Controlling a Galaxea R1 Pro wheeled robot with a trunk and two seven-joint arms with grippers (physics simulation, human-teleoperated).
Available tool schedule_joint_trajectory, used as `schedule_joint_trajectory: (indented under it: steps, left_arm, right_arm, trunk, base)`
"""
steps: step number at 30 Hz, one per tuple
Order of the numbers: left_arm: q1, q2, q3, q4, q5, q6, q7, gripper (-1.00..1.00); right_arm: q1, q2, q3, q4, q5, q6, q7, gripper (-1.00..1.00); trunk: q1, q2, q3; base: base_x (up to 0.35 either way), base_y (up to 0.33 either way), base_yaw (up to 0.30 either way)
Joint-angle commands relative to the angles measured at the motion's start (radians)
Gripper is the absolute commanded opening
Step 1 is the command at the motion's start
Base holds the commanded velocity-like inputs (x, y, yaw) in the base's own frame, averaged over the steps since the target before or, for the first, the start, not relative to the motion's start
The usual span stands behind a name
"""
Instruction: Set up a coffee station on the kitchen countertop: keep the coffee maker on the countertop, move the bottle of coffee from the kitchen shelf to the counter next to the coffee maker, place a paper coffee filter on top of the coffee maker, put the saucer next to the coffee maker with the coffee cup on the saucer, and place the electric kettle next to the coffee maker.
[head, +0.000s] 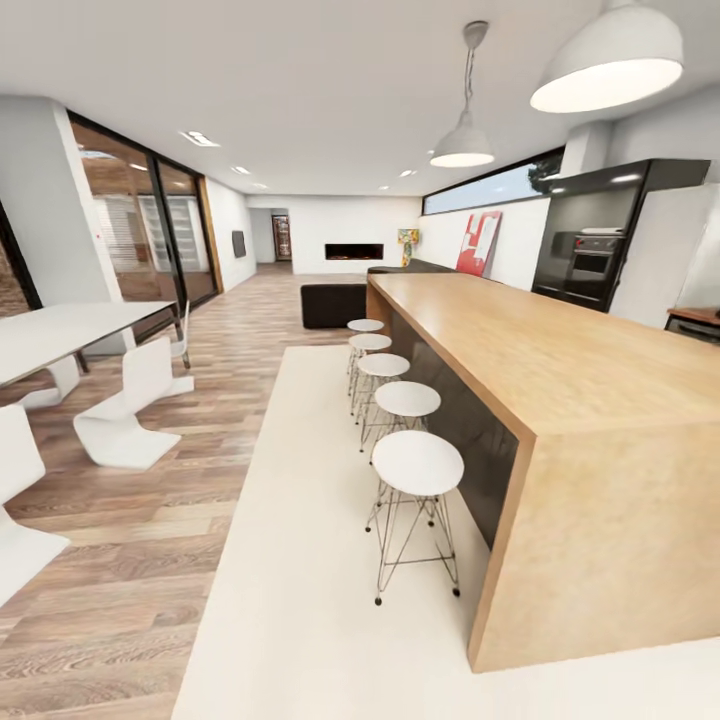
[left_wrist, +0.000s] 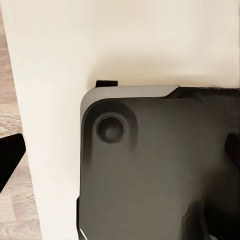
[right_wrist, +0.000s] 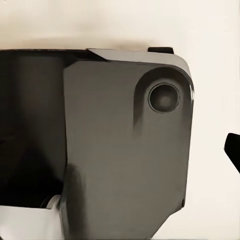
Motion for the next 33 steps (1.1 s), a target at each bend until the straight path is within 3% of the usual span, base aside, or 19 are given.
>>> schedule_joint_trajectory:
  steps: [1, 33]
  left_arm:
    - [0.0, 0.0, 0.0, -0.001, 0.004, -0.003, -0.001, 1.0]
    - [0.002, 0.012, 0.022, -0.007, 0.021, -0.007, -0.003, 1.0]
  right_arm:
    - [0.0, 0.0, 0.0, 0.0, 0.0, -0.001, 0.0, 1.0]
    - [0.0, -0.002, -0.001, 0.0, -0.001, -0.002, -0.002, 1.0]
  trunk:
    - [-0.004, 0.007, 0.002]
    - [-0.127, 0.231, 0.102]
  base:
    - [0.0, 0.0, -0.267]
    - [0.0, 0.0, -0.267]
